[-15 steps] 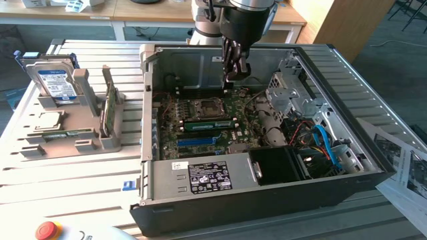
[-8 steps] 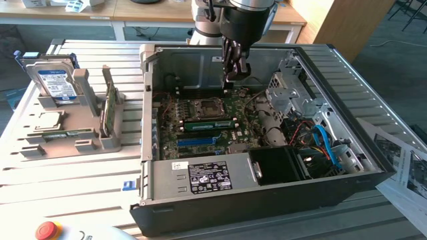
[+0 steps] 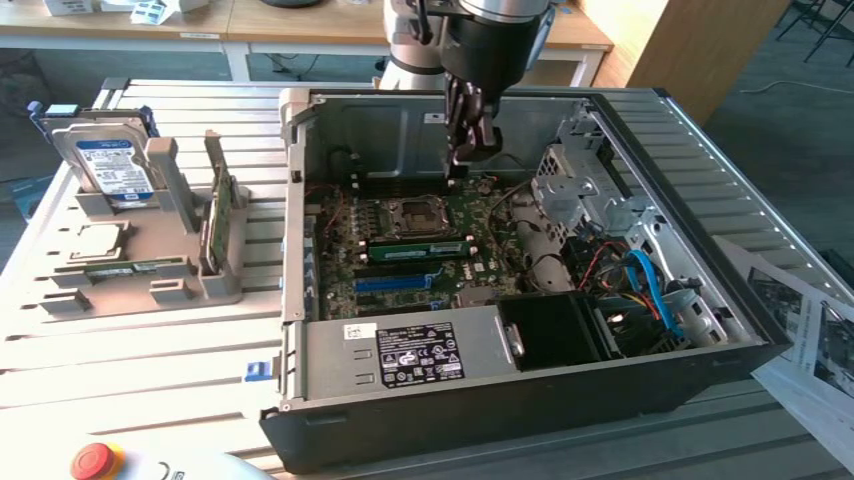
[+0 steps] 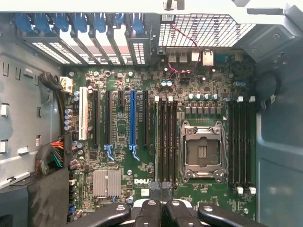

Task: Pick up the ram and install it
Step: 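Press down the ram until it locks into place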

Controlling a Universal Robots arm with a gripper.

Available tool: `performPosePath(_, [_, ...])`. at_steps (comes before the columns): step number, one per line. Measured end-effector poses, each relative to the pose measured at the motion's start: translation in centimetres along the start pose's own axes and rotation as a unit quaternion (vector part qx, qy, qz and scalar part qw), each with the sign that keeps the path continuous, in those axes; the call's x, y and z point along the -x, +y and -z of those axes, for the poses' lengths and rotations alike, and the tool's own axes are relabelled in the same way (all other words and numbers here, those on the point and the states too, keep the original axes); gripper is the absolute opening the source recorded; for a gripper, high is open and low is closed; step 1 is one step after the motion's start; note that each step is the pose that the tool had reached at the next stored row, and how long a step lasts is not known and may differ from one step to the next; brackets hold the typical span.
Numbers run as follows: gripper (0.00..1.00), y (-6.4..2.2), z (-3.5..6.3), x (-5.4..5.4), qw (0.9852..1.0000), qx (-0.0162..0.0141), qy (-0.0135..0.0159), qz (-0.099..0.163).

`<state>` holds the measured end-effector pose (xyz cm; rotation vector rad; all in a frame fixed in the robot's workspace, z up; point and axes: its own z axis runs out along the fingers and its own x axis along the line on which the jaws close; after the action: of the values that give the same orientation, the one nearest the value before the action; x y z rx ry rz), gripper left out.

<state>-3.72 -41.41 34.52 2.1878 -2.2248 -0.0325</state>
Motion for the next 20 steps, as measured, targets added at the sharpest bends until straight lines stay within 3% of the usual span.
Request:
performPosePath(8, [0.11,-0.76,-0.2,-0.5,1.0,-0.0001,0.0,0.0])
performPosePath(14, [0.11,-0.83,-0.21,-0.6,1.0,-0.0001,0.0,0.0])
performPosePath(20, [0.11,-1.47,-0.19,-0.5,1.0,-0.0001,0.0,0.0])
